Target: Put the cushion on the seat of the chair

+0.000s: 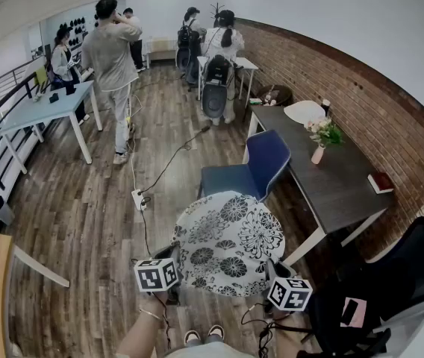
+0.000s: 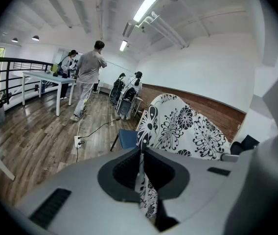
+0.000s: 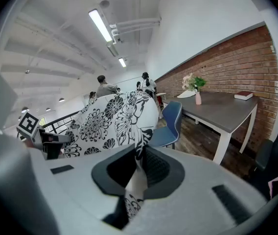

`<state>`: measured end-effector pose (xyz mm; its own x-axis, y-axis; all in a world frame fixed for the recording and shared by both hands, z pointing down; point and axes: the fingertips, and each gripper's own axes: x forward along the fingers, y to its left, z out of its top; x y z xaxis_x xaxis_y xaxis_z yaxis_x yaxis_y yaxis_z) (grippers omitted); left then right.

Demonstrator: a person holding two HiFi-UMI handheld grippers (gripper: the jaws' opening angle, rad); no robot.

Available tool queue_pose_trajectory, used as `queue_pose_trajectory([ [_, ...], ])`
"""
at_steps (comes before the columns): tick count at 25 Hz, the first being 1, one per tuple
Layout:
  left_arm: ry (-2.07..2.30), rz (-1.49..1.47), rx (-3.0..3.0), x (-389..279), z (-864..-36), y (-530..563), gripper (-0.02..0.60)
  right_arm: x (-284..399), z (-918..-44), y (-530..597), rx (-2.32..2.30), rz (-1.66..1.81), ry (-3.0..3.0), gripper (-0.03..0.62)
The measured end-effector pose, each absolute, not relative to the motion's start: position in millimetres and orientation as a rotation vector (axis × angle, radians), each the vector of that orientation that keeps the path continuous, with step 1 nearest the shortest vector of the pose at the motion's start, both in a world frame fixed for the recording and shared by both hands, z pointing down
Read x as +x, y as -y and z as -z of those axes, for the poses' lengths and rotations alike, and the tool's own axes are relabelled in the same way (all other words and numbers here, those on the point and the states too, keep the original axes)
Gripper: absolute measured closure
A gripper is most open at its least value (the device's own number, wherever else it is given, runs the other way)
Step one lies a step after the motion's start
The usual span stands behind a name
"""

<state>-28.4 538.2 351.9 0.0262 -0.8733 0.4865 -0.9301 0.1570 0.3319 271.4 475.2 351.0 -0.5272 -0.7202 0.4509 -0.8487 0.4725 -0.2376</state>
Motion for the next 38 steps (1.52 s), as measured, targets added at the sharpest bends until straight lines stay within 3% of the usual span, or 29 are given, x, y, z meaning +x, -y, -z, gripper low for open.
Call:
queue_pose_trajectory([
  [25,1.75,-0.114,1.734,-53,-382,-539,0.566,247,-374,-489,1.403,-0.74,2.379,0.562],
  [38,1.761,-0.112,1.712,-68,-389,-443,0.566,228,-382,-384,1.389,-0.743,2.388,0.562],
])
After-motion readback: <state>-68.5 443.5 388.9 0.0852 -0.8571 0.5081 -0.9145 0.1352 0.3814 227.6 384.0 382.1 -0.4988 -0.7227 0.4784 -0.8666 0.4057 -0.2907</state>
